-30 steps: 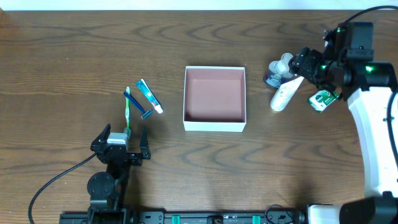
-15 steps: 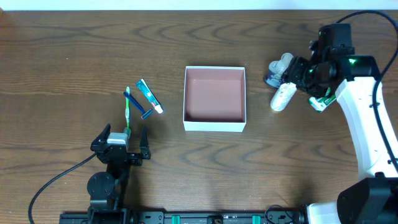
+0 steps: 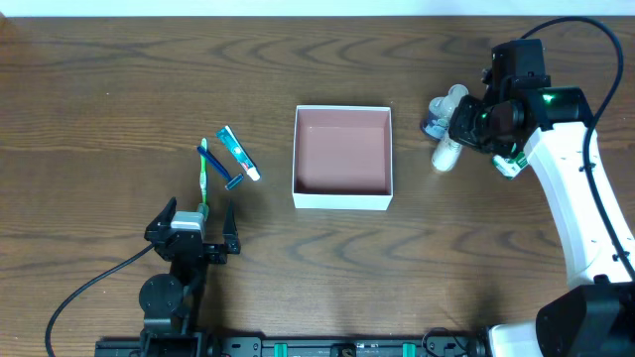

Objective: Pack container
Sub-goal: 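Reach the right gripper to the white Pantene tube and grasp it, then carry the Pantene tube over the box and lower it inside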

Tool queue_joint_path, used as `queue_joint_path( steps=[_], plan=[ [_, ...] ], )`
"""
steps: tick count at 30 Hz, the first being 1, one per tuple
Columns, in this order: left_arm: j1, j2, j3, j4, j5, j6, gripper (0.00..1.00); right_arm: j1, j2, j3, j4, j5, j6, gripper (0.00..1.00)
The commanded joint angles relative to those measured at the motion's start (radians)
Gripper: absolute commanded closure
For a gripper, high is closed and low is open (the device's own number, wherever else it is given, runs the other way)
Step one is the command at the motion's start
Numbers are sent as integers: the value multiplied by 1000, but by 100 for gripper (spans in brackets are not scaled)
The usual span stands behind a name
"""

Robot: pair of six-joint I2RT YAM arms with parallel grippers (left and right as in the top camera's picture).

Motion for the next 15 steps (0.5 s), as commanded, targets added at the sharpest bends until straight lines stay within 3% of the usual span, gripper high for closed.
queue_joint_path(
  steps=[1,6,15],
  plan=[
    [5,0,-16,-36,11,0,2,13,19,12,-12,14,3,99],
    [5,0,-16,-36,11,0,2,14,27,12,-61,38,-4,99],
    [5,0,-16,-36,11,0,2,23,-46,24,-127,39,-167,99]
  ],
)
